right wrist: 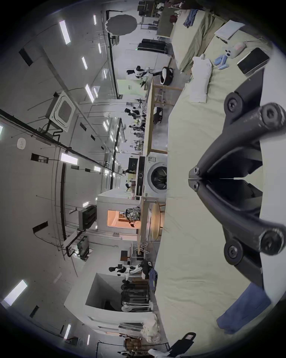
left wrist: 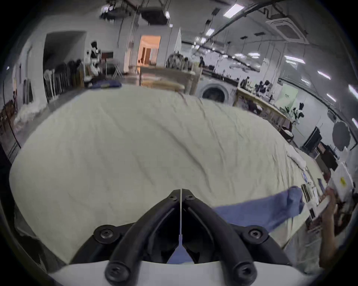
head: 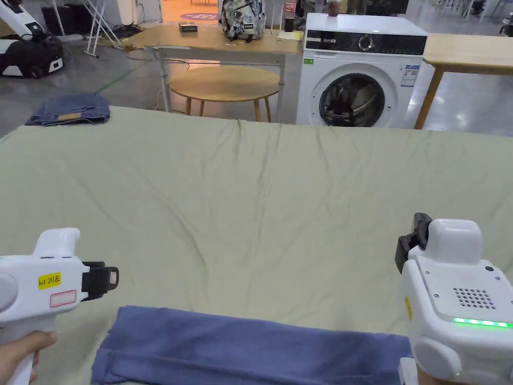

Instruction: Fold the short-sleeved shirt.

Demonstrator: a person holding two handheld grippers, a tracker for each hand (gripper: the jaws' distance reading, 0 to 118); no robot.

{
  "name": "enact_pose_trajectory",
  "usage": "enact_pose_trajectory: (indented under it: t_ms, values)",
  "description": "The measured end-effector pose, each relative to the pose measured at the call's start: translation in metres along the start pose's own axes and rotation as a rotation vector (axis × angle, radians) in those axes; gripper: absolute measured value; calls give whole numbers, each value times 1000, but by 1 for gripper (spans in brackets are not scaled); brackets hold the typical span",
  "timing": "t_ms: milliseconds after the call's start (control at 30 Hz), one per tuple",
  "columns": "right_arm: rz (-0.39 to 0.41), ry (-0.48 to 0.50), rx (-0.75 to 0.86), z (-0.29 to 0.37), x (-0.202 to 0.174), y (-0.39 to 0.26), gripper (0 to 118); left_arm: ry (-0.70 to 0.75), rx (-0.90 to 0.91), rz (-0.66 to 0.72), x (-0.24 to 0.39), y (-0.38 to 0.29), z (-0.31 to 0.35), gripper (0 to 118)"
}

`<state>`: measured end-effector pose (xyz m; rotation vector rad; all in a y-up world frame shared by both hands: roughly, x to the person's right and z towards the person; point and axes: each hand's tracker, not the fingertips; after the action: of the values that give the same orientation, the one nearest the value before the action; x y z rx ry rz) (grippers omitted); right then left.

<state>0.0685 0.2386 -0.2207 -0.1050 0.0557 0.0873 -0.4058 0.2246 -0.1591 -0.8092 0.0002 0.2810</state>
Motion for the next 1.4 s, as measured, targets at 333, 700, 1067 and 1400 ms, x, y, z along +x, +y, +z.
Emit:
enact_pose_trajectory:
  t_ms: [333, 700, 1067, 1400]
  values:
    - [17, 49, -34, 7, -12, -17, 0, -224, -262, 224, -89, -20, -40, 13]
    - [16, 54, -41, 6, -10, -17, 0, -542, -318, 480, -117, -51, -80, 90]
    - [-4, 43, -74, 4, -7, -26, 0, -593, -354, 552, -90, -83, -122, 6]
    - [4, 44, -94, 0, -3, -30, 0, -490, -283, 473, -78, -54, -76, 2]
